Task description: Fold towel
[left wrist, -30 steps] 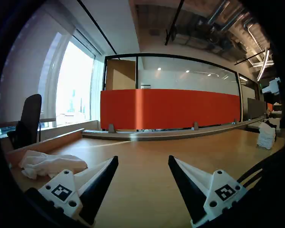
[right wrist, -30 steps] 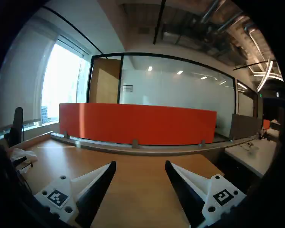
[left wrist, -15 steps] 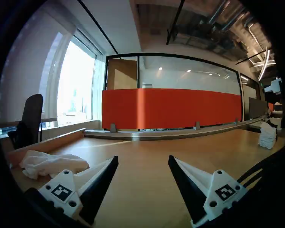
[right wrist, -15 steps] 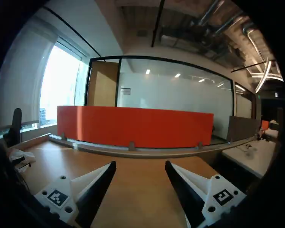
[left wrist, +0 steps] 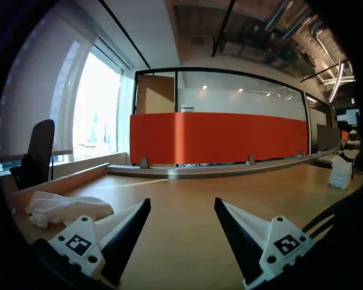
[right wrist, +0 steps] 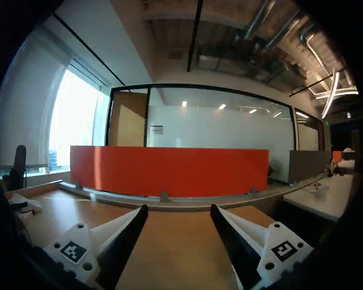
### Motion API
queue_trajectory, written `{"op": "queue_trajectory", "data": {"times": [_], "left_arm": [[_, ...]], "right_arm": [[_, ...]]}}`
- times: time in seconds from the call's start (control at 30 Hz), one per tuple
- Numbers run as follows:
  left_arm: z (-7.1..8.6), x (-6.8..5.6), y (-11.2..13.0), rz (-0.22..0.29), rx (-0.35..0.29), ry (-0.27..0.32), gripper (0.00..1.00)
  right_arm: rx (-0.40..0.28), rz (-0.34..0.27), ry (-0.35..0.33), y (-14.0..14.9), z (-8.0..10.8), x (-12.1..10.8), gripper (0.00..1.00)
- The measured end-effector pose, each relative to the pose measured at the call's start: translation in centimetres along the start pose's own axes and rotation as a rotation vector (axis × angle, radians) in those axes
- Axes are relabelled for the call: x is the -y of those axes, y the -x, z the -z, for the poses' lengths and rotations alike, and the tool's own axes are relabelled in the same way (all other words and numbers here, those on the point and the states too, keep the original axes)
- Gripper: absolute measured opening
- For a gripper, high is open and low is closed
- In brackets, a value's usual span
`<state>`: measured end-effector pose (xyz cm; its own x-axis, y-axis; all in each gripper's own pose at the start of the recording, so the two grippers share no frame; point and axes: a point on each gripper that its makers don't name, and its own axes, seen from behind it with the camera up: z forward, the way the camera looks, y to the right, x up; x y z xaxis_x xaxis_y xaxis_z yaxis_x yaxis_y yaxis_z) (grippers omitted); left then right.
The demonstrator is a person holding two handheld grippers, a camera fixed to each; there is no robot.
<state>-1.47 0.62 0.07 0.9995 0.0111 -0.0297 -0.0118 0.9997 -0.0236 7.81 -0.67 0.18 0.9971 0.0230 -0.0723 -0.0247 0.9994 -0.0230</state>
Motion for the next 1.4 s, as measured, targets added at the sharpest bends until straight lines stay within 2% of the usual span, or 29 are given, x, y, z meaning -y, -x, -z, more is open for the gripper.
{"op": "queue_trajectory", "data": {"times": [0.5, 0.8, 1.0, 1.27, 1.4], "left_arm": [[-0.1, 0.0, 0.0, 0.0, 0.0, 0.0, 0.98], [-0.1, 0.0, 0.1, 0.0, -0.001, 0.0, 0.98], [0.0, 0.0, 0.1, 0.0, -0.001, 0.0, 0.98], [-0.1, 0.0, 0.1, 0.0, -0.001, 0.0, 0.98], [-0.1, -0.1, 0.1, 0.0, -0.001, 0.0, 0.98]], "right_arm": [[-0.01, -0.032, -0.009, 6.7, 0.0, -1.2, 1.0], [0.03, -0.045, 0.024, 10.5, -0.1, -2.3, 1.0], [0.04, -0.054, 0.005, 12.0, -0.3, -1.9, 1.0], [0.039, -0.025, -0.01, 13.2, -0.4, -1.4, 1.0], [0.032, -0.031, -0.015, 13.3, -0.2, -1.0, 1.0]]}}
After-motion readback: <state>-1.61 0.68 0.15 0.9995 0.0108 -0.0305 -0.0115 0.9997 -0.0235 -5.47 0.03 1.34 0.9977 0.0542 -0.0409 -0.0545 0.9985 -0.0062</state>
